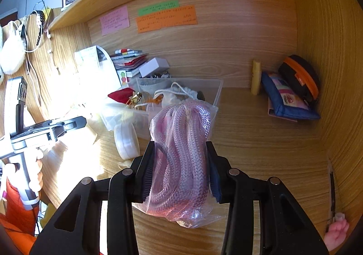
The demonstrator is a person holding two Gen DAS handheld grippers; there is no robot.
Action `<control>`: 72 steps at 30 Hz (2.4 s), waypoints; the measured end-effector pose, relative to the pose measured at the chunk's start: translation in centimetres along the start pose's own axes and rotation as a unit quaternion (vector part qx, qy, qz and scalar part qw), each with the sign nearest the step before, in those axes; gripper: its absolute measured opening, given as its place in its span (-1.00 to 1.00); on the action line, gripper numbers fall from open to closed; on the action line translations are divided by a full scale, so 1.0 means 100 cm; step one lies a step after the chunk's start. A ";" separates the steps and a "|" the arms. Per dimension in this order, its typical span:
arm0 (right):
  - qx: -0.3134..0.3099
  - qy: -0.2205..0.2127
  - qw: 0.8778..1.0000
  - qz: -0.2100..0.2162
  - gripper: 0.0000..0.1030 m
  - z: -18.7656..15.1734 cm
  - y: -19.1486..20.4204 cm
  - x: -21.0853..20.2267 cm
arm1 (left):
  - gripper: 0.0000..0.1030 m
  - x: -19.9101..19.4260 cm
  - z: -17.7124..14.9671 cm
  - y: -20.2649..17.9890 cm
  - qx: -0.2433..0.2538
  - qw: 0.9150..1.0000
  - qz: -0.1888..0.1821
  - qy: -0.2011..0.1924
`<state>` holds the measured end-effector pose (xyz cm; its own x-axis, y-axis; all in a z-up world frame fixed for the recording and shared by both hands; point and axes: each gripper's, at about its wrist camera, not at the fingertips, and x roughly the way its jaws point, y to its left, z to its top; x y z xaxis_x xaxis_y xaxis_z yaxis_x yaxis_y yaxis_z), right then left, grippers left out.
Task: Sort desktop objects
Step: 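Lift and carry the tub and bagged rope over the clear box with both tools, then lower the tub and rope bag into the box and open both tools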
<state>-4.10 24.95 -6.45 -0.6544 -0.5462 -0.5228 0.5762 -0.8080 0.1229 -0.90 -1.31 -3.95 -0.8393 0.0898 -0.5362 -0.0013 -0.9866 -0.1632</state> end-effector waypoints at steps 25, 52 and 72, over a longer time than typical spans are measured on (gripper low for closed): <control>-0.008 -0.051 0.999 0.009 -0.27 0.064 0.002 0.021 | 0.34 0.017 0.059 -0.007 0.012 0.999 -0.032 -0.024; -0.031 0.030 0.999 -0.022 -0.26 0.101 -0.035 0.115 | 0.32 0.107 0.126 -0.017 0.048 0.999 -0.011 0.015; -0.034 0.072 0.997 -0.003 -0.18 0.081 -0.033 0.144 | 0.32 0.181 0.121 -0.025 0.056 0.995 0.011 0.087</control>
<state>-19.39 17.95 -7.61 -0.5835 -0.5007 -0.6395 0.6081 -0.7912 0.0646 -22.65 1.17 -3.19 -0.7334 0.0807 -0.6750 -0.0524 -0.9967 -0.0622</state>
